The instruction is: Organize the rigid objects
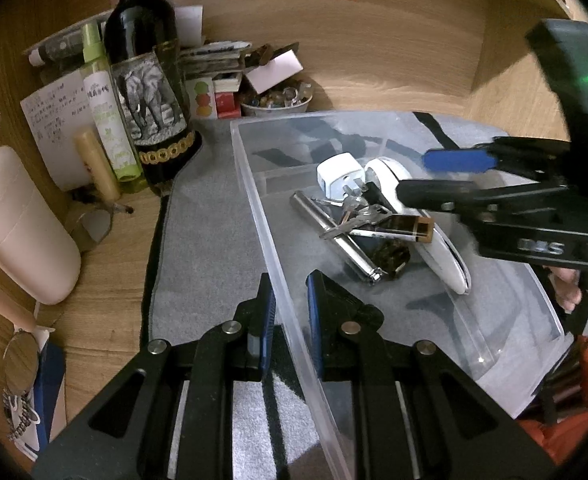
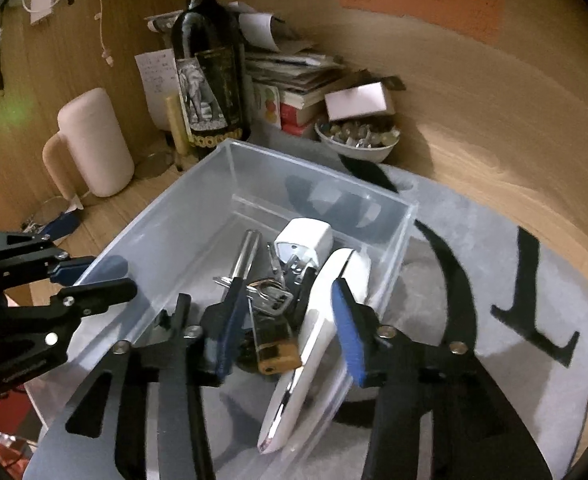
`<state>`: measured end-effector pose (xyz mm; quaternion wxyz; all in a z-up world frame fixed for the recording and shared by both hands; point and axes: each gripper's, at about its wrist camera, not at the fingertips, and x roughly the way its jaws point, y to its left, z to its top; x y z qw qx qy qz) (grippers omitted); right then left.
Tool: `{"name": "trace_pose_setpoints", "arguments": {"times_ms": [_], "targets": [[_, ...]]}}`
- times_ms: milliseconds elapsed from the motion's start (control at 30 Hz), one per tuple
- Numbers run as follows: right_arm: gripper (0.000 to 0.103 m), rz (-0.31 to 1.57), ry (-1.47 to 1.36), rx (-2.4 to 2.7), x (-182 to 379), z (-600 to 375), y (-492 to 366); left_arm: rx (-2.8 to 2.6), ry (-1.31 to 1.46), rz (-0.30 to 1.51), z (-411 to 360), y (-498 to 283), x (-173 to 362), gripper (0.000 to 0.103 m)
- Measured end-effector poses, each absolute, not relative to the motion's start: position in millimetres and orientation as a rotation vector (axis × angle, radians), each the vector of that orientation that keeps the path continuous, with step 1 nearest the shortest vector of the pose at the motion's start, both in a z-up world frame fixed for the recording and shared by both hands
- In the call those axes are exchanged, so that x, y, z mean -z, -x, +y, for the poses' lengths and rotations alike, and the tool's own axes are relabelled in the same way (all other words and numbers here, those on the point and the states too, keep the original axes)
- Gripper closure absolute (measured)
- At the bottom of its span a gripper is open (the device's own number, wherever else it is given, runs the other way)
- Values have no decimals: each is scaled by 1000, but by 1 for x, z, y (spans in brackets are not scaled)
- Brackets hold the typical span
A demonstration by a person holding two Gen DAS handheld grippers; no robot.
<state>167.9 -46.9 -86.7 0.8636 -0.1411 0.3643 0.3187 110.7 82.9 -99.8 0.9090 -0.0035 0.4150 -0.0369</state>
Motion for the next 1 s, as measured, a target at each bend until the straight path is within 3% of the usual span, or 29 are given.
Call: {"name": "trace_pose_setpoints", "arguments": {"times_ms": [167, 233, 333, 567, 800, 1000], "targets": [[46, 715, 284, -647, 73, -61, -157, 55, 8, 838, 84, -107, 94, 77], [38, 694, 272, -631, 67, -71, -153, 40, 0, 811, 84, -103, 86, 66], [34, 664, 248, -614, 57, -85, -145, 16, -10, 758, 82, -94, 72, 53], [22, 570, 205, -573, 33, -113, -118, 31, -5, 620, 67, -66, 35, 39], [9, 474, 171, -559, 13, -132, -82, 16, -32, 417, 33, -25, 4, 9], [0, 371, 159, -510, 1, -150, -46, 12, -37, 304, 14, 4, -6, 1]]}}
